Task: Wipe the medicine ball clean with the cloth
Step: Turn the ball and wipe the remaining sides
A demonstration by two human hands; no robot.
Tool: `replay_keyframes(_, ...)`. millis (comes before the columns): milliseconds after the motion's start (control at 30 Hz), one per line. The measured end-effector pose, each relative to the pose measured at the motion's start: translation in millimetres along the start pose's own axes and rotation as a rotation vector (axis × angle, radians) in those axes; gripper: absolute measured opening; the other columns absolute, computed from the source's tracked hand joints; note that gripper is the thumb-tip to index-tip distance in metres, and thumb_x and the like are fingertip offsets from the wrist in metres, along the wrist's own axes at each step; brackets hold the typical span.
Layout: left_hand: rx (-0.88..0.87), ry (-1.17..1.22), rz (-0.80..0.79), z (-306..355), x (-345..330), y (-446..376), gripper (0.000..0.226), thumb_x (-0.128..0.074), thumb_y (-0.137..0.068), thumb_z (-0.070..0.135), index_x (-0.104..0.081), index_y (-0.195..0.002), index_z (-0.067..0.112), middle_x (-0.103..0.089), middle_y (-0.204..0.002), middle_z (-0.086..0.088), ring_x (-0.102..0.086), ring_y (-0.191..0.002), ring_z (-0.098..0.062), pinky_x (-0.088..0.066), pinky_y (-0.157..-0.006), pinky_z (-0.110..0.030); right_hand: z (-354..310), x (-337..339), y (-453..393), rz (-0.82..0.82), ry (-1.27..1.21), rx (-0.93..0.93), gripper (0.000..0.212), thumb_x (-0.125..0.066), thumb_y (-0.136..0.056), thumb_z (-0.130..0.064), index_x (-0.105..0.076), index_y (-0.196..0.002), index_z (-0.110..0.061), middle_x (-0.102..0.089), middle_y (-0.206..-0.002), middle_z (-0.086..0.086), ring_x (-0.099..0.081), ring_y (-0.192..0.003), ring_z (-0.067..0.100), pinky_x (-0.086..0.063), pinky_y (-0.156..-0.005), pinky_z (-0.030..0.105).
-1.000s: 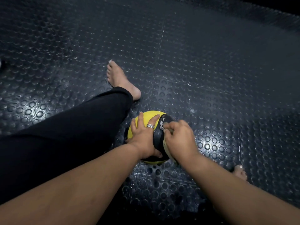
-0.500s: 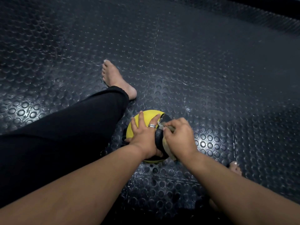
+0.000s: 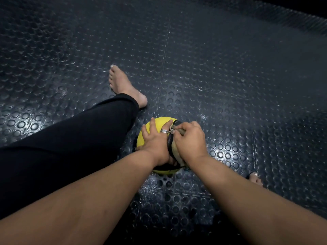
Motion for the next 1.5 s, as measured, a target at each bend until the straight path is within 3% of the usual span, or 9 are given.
replay_keyframes(300, -0.038, 0.017, 0.04, -8, 12, 2, 0.135, -0.094, -0.056, 0.033, 0.001, -0.151, 0.048, 0.023, -0.159, -0.007, 0.014, -0.146, -0.039, -0.01, -0.12, -0.049, 18, 10, 43, -0.19, 0.054, 0.182, 0.011, -0.064, -0.085, -0.011, -0.071, -0.092, -0.007, -0.051, -0.09, 0.001, -0.053, -0.086, 0.015, -0.038, -0.077, 0.015)
replay_keyframes(400, -0.037, 0.052, 0.052, -10, 16, 5, 0.136, -0.094, -0.054, 0.034, 0.0, -0.151, 0.046, 0.02, -0.16, -0.006, 0.013, -0.147, -0.038, -0.011, -0.12, -0.049, 38, 20, 38, -0.087, -0.125, -0.147, 0.006, -0.067, -0.083, -0.012, -0.071, -0.087, -0.012, -0.056, -0.076, -0.01, -0.054, -0.072, 0.005, -0.041, -0.065, 0.01)
replay_keyframes(500, -0.038, 0.138, 0.069, -19, 12, 13, 0.13, -0.093, -0.058, 0.034, -0.004, -0.151, 0.046, 0.018, -0.159, -0.004, 0.01, -0.147, -0.035, -0.012, -0.12, -0.048, 72, 23, 40, 0.024, -0.583, -0.712, 0.011, -0.066, -0.081, -0.012, -0.064, -0.071, -0.008, -0.061, -0.068, 0.004, -0.059, -0.067, 0.022, -0.049, -0.073, 0.033)
replay_keyframes(633, -0.026, 0.261, 0.157, -23, 21, 14, 0.09, -0.084, -0.068, 0.045, -0.031, -0.14, 0.036, -0.019, -0.145, -0.008, -0.022, -0.139, -0.032, -0.023, -0.115, -0.036, 81, 8, 61, -0.153, -0.994, -1.031, 0.022, -0.049, -0.089, -0.012, -0.056, -0.069, -0.005, -0.057, -0.061, 0.011, -0.055, -0.06, 0.026, -0.05, -0.072, 0.04)
replay_keyframes(800, -0.01, 0.301, 0.158, -24, 21, 9, 0.073, -0.087, -0.064, 0.049, -0.035, -0.11, 0.028, -0.028, -0.121, -0.003, -0.036, -0.128, -0.028, -0.033, -0.111, -0.037, 76, 0, 61, -0.226, -1.007, -0.998, 0.028, -0.047, -0.089, -0.013, -0.058, -0.065, -0.004, -0.059, -0.053, 0.011, -0.054, -0.054, 0.025, -0.047, -0.061, 0.033)
replay_keyframes(1200, 0.075, 0.574, 0.095, -35, 23, 5, 0.122, -0.094, -0.056, 0.034, -0.018, -0.151, 0.039, -0.026, -0.148, -0.006, -0.036, -0.133, -0.027, -0.032, -0.113, -0.036, 69, 25, 44, -0.139, -1.056, -0.823, 0.016, -0.053, -0.084, -0.004, -0.068, -0.087, -0.001, -0.066, -0.059, 0.011, -0.059, -0.043, 0.02, -0.05, -0.045, 0.024)
replay_keyframes(1300, 0.171, 0.641, 0.093, -32, 24, 3, 0.12, -0.08, -0.046, 0.039, -0.022, -0.151, 0.039, -0.034, -0.149, -0.009, -0.039, -0.131, -0.029, -0.034, -0.112, -0.039, 58, 30, 39, -0.205, -0.807, -0.576, 0.023, -0.055, -0.082, 0.004, -0.069, -0.099, -0.002, -0.069, -0.083, 0.011, -0.063, -0.067, 0.015, -0.051, -0.063, 0.022)
replay_keyframes(1400, 0.077, 0.42, 0.15, -14, 25, 10, 0.092, -0.07, -0.076, 0.024, -0.022, -0.153, 0.036, -0.011, -0.159, -0.012, -0.017, -0.145, -0.032, -0.019, -0.12, -0.039, 56, 29, 34, -0.24, -0.676, -0.5, 0.02, -0.058, -0.081, 0.004, -0.071, -0.092, -0.006, -0.069, -0.086, 0.008, -0.062, -0.078, 0.017, -0.049, -0.073, 0.023)
replay_keyframes(1500, 0.026, 0.179, 0.076, -5, 14, 18, 0.113, -0.08, -0.073, 0.028, -0.002, -0.154, 0.04, 0.019, -0.161, -0.006, 0.014, -0.148, -0.033, -0.006, -0.12, -0.042, 66, 28, 28, -0.26, -0.661, -0.526, 0.013, -0.062, -0.082, -0.002, -0.068, -0.082, -0.013, -0.068, -0.084, 0.01, -0.062, -0.08, 0.024, -0.05, -0.079, 0.034)
Point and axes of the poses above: each hand's wrist, its own y-axis away from the middle knuckle, its own x-axis out of the back of the hand, z = x × y, the point moved 2 cm from there along -y, towards the middle knuckle
